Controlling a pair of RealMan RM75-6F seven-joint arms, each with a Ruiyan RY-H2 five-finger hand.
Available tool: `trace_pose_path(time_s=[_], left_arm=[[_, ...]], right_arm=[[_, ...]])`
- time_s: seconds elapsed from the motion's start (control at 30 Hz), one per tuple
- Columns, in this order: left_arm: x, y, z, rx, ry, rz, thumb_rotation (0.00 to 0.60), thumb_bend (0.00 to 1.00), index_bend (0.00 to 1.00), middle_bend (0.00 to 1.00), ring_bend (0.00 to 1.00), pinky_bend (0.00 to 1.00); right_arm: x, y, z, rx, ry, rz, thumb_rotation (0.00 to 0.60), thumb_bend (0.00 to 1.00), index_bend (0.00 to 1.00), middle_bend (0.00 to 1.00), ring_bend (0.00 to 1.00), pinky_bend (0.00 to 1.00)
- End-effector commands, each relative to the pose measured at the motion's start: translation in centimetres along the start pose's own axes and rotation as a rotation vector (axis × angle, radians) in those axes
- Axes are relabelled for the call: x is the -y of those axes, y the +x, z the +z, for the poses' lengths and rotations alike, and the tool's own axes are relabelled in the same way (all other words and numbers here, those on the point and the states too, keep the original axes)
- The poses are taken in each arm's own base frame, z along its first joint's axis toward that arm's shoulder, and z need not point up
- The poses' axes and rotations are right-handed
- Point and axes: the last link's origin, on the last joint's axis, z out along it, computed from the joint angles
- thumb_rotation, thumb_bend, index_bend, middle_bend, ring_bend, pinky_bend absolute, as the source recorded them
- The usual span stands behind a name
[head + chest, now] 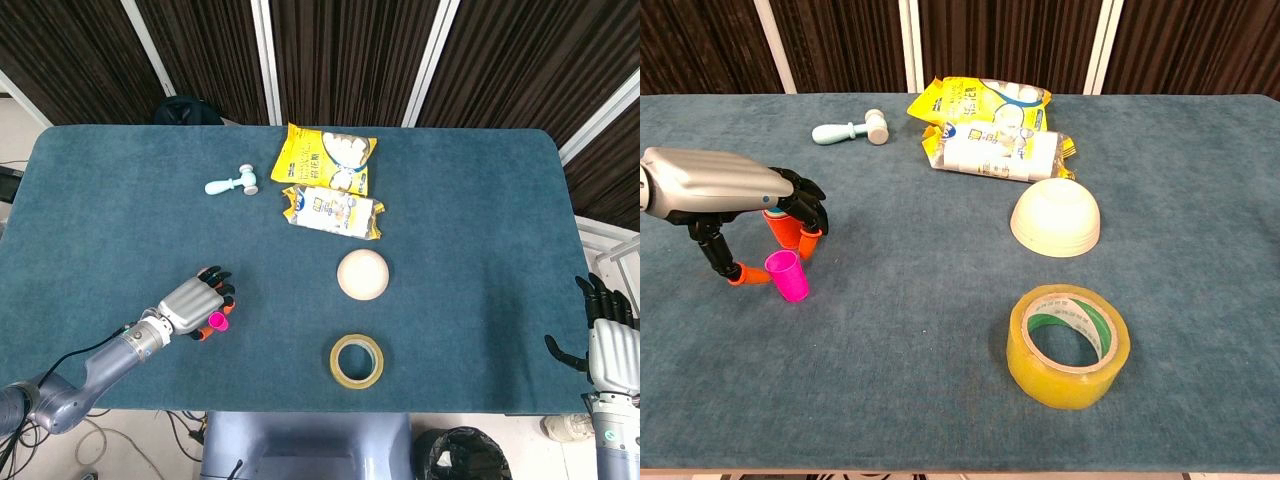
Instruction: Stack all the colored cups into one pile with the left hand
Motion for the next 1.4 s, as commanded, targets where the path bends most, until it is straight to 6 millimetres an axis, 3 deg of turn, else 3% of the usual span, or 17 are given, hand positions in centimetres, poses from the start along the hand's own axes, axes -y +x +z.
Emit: trace_pose_path(time_s=[0.03,0.43,0.63,0.93,1.4], left_arm=[[0.0,0.0,0.0,-0.001,0.002,0.002,0.600,0.30,0.44,0.20,0.00,0.02],[0.1,0.6,-0.1,-0.026,0.011,0.007,0.600,0.34,0.46,0.21,0.00,0.02],[0.4,3.1,-0.5,-0.109,0.023,0.005,0.600,0.34,0.46,0.21,0.00,0.02],[3.2,6.4,-0.8,-0.208,0.132,-0.022,0.600,0.34,0.46,0.21,0.00,0.02],[5.9,5.2,-0.9,-0.182,0.199,-0.088,0.600,0.34,0.46,0.21,0.00,0.02]], right_arm=[[0.0,0.0,0.0,-0.001,-0.001,0.004,0.600,0.31,0.09,0.04,0.10,0.04],[0.0,0.1,0.0,-0.006,-0.006,0.008,0.600,0.30,0.09,0.04,0.10,0.04],[0.0,0.0,0.0,-0.005,-0.006,0.007,0.600,0.31,0.09,0.04,0.10,0.04],[0.0,0.1,0.0,-0.011,-0.008,0.010,0.600,0.30,0.09,0.04,0.10,0.04],[0.1,-0.3,0.0,-0.003,-0.010,0.001,0.600,0.30,0.09,0.04,0.10,0.04]])
